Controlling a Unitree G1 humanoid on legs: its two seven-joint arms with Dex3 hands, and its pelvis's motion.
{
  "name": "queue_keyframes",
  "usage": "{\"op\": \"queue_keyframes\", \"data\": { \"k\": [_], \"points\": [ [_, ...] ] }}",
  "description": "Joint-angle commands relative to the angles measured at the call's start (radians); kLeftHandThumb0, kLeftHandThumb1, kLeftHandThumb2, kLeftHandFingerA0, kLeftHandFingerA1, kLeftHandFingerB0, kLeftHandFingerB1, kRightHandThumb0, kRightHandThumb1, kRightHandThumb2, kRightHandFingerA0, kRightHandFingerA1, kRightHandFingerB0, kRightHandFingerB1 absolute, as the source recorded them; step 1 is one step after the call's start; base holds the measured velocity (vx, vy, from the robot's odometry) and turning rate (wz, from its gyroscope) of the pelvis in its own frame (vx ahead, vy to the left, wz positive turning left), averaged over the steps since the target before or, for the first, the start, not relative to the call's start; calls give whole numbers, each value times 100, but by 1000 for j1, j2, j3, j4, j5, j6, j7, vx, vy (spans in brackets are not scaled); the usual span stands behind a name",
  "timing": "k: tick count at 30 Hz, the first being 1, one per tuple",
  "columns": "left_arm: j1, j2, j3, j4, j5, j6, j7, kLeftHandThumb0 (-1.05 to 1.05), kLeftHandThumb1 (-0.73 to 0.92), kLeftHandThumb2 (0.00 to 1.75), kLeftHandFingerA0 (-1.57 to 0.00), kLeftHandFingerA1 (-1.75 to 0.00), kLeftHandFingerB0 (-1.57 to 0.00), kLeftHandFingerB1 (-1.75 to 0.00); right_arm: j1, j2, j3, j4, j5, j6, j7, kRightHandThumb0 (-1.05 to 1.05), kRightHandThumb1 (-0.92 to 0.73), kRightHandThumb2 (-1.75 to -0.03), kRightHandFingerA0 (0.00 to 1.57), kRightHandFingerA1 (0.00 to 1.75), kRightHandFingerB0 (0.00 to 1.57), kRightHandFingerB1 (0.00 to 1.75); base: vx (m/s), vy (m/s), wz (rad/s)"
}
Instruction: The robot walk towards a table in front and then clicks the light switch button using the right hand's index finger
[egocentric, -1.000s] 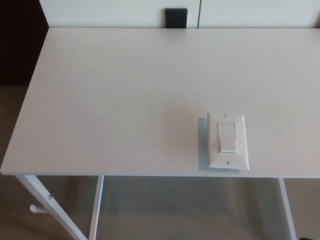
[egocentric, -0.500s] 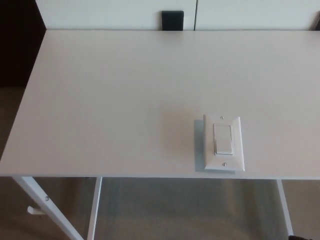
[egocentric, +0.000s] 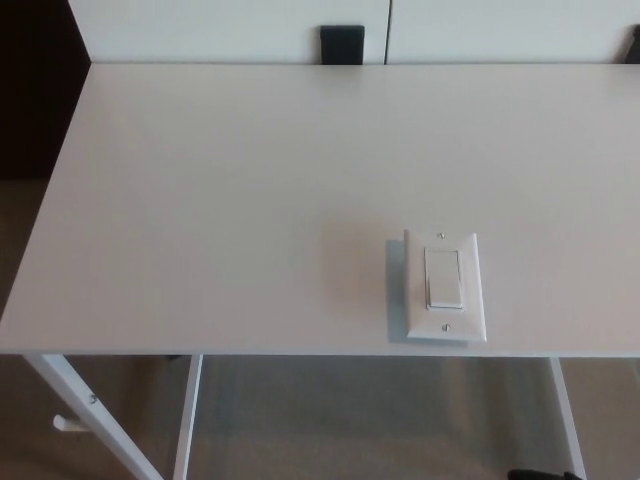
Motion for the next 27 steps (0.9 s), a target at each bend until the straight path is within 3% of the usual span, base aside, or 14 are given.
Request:
{"op": "queue_keyframes", "data": {
  "k": [1, 6, 7, 8, 13, 14, 15, 17, 21, 22, 23, 24, 26, 27],
  "points": [
    [3, 55, 16, -38, -3, 50, -19, -31, 57, 57, -41, -41, -38, -38, 304, -128, -79, -633, 85, -73, 110, -53, -62, -61, 29, 63, 20, 51, 0, 0, 0],
    [-7, 58, 24, -48, -14, 70, -20, -29, 58, 57, -40, -41, -39, -38, 343, -50, -171, -842, 93, -163, 40, -52, -62, -65, 29, 64, 25, 55, 0, 0, 0],
    [-8, 58, 25, -47, -15, 70, -21, -28, 58, 57, -40, -41, -39, -39, 340, -41, -181, -862, 84, -168, 28, -52, -41, -93, 27, 63, 21, 58, 0, 0, 0],
    [-8, 57, 28, -47, -18, 70, -21, -28, 57, 57, -41, -42, -40, -39, 324, -31, -202, -876, 57, -213, 6, -44, -42, -95, 24, 62, 21, 59, 0, 0, 0],
    [-4, 57, 27, -52, -17, 72, -24, -31, 56, 57, -42, -43, -40, -39, 195, 5, -261, -879, -135, -347, -68, -45, -40, -93, 28, 66, 21, 60, 0, 0, 0],
    [-2, 57, 27, -53, -17, 71, -25, -31, 56, 57, -43, -43, -40, -39, 172, 9, -267, -879, -165, -357, -74, -49, -60, -63, 32, 71, 27, 61, 0, 0, 0],
    [-2, 57, 28, -54, -17, 73, -27, -31, 56, 57, -43, -43, -40, -39, 153, 12, -271, -879, -185, -364, -78, -49, -60, -63, 32, 71, 27, 61, 0, 0, 0],
    [-3, 61, 30, -51, -20, 71, -37, -30, 58, 57, -42, -43, -39, -39, 66, 8, -265, -879, -242, -336, -83, -51, -49, -86, 30, 69, 22, 61, 0, 0, 0],
    [-5, 62, 32, -63, -21, 83, -35, -30, 57, 57, -43, -43, -40, -39, -16, 14, -255, -879, -319, -321, -95, -51, -47, -84, 33, 71, 23, 61, 0, 0, 0],
    [-4, 63, 32, -67, -22, 85, -37, -31, 58, 57, -41, -42, -39, -39, -57, 1, -247, -879, -360, -309, -99, -50, -58, -61, 29, 74, 27, 61, 0, 0, 0],
    [-3, 65, 32, -72, -20, 85, -37, -32, 57, 57, -41, -42, -40, -39, -94, -5, -236, -869, -395, -312, -107, -51, -58, -60, 30, 74, 29, 62, 0, 0, 0],
    [-1, 66, 32, -77, -20, 86, -38, -32, 57, 57, -41, -42, -39, -39, -122, -10, -225, -849, -428, -319, -112, -59, -40, -89, 35, 71, 27, 63, 0, 0, 0],
    [3, 64, 33, -85, -22, 88, -40, -31, 57, 57, -42, -43, -40, -39, -169, -19, -203, -814, -503, -323, -117, -58, -41, -89, 37, 71, 30, 63, 0, 0, 0],
    [4, 64, 33, -86, -21, 87, -41, -31, 57, 57, -42, -43, -40, -39, -180, -21, -198, -804, -516, -326, -118, -54, -57, -57, 37, 72, 37, 62, 0, 0, 0]
  ]
}}
